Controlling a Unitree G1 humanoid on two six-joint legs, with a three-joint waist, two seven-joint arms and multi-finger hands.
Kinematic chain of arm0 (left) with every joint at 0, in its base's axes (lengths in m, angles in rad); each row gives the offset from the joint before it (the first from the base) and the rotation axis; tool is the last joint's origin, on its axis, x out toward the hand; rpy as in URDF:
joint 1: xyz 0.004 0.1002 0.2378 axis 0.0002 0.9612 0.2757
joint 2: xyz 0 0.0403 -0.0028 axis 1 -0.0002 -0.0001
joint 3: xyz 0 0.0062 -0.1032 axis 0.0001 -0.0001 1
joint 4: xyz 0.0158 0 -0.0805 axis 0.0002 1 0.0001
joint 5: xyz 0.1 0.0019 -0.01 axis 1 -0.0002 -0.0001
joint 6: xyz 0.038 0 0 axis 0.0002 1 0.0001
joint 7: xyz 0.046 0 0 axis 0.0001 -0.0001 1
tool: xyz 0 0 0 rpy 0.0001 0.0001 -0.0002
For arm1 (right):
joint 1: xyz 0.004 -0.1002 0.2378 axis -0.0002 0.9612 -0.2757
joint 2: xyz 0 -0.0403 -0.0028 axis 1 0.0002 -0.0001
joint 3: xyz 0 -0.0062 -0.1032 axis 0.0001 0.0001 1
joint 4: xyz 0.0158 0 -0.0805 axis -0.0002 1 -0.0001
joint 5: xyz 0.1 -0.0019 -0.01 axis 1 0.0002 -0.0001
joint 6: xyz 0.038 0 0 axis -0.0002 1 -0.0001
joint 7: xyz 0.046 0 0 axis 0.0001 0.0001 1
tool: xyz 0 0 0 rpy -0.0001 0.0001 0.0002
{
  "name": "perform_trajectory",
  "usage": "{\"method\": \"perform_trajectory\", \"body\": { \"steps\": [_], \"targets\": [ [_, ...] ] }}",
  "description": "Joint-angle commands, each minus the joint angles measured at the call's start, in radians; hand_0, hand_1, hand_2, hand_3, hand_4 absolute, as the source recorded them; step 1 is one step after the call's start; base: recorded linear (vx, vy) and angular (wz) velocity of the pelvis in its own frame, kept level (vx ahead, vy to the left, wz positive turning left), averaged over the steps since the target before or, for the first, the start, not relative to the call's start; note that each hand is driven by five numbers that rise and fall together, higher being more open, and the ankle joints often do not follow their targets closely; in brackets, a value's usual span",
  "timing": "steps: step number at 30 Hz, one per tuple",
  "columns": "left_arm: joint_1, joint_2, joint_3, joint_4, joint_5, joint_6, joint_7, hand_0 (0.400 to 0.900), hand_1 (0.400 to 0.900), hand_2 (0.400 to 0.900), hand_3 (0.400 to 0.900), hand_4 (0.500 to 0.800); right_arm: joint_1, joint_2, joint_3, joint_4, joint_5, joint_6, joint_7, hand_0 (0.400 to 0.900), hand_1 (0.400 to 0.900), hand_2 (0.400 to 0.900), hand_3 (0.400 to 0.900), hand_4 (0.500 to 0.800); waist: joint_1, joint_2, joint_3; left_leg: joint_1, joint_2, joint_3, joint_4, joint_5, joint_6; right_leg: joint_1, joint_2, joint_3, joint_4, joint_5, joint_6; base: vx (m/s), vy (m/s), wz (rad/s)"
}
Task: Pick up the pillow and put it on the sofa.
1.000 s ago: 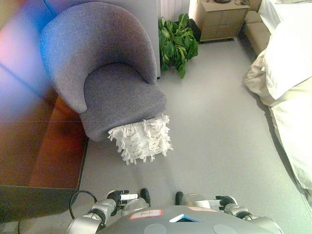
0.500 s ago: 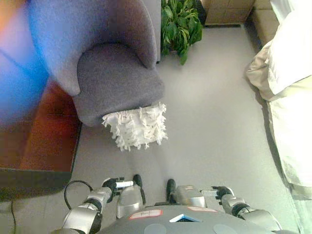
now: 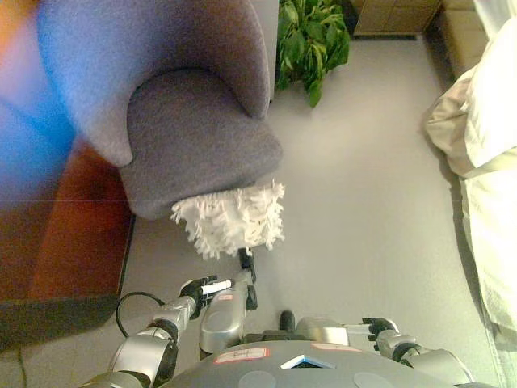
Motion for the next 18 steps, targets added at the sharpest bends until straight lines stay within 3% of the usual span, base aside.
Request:
{"method": "perform_trajectory", "body": {
  "steps": [1,5,7,9,12,14,15,18],
  "targets": [
    [0.186,0.042,-0.062,0.102,0.086,0.046,0.029,0.9,0.9,0.9,0.9,0.8,0.027,-0.033,-0.03,0.0,-0.063,-0.019,-0.005,0.9,0.9,0.9,0.9,0.8,0.013,0.028,-0.065,-0.102,-0.001,0.003,0.02,-0.016,-0.038,-0.082,0.091,0.05,0.232,0.026,0.018,0.35,0.186,-0.03],
    [0.165,0.077,-0.052,0.078,0.089,0.041,0.015,0.9,0.9,0.9,0.9,0.8,0.03,-0.033,-0.044,-0.014,-0.139,-0.029,-0.018,0.9,0.9,0.9,0.9,0.8,0.005,0.011,-0.098,-0.044,-0.023,0.011,0.011,-0.045,0.002,-0.143,0.08,0.034,0.433,0.149,0.094,0.36,0.193,-0.06],
    [0.151,0.1,-0.06,0.066,0.118,0.045,0.01,0.9,0.9,0.9,0.9,0.8,0.032,-0.033,-0.052,-0.031,-0.195,-0.04,-0.049,0.9,0.9,0.9,0.9,0.8,-0.006,0.018,-0.113,0.011,-0.02,0.017,-0.014,-0.059,0.01,-0.237,0.079,-0.001,0.583,0.28,0.157,0.35,0.128,0.16],
    [0.144,0.11,-0.071,0.06,0.136,0.052,0.011,0.9,0.9,0.9,0.9,0.8,0.031,-0.04,-0.048,-0.047,-0.214,-0.042,-0.054,0.9,0.9,0.9,0.9,0.8,-0.018,0.028,-0.12,0.039,-0.02,-0.008,-0.024,-0.066,0.007,-0.303,0.054,-0.027,0.591,0.282,0.16,0.31,0.035,0.36],
    [0.124,0.108,-0.101,0.062,0.152,0.054,0.013,0.9,0.9,0.9,0.9,0.8,0.007,-0.05,-0.027,-0.085,-0.233,-0.081,-0.058,0.9,0.9,0.9,0.9,0.8,-0.044,0.051,-0.115,0.091,-0.012,-0.066,-0.033,-0.072,-0.007,-0.385,-0.035,-0.075,0.424,0.239,0.132,0.25,-0.085,0.57],
    [0.095,0.107,-0.128,0.058,0.128,0.055,0.02,0.9,0.9,0.9,0.9,0.8,-0.024,-0.06,0.018,-0.117,-0.275,-0.114,-0.112,0.9,0.9,0.9,0.9,0.8,-0.073,0.072,-0.09,0.134,0.012,-0.117,-0.038,-0.099,-0.023,-0.495,-0.125,-0.068,0.274,0.309,0.117,0.06,-0.223,0.74],
    [0.079,0.112,-0.139,0.055,0.115,0.049,0.021,0.9,0.9,0.9,0.9,0.8,-0.046,-0.071,0.041,-0.127,-0.291,-0.122,-0.141,0.9,0.9,0.9,0.9,0.8,-0.083,0.075,-0.071,0.139,0.019,-0.144,-0.033,-0.117,-0.026,-0.526,-0.15,-0.056,0.24,0.328,0.118,-0.02,-0.233,0.78],
    [0.065,0.118,-0.146,0.046,0.102,0.035,0.031,0.9,0.9,0.9,0.9,0.8,-0.101,-0.092,0.1,-0.159,-0.37,-0.088,-0.204,0.9,0.9,0.9,0.9,0.8,-0.071,0.069,-0.05,0.13,0.023,-0.199,-0.005,-0.137,-0.03,-0.503,-0.141,-0.042,0.208,0.283,0.123,0.04,-0.192,0.57]
  ]
}}
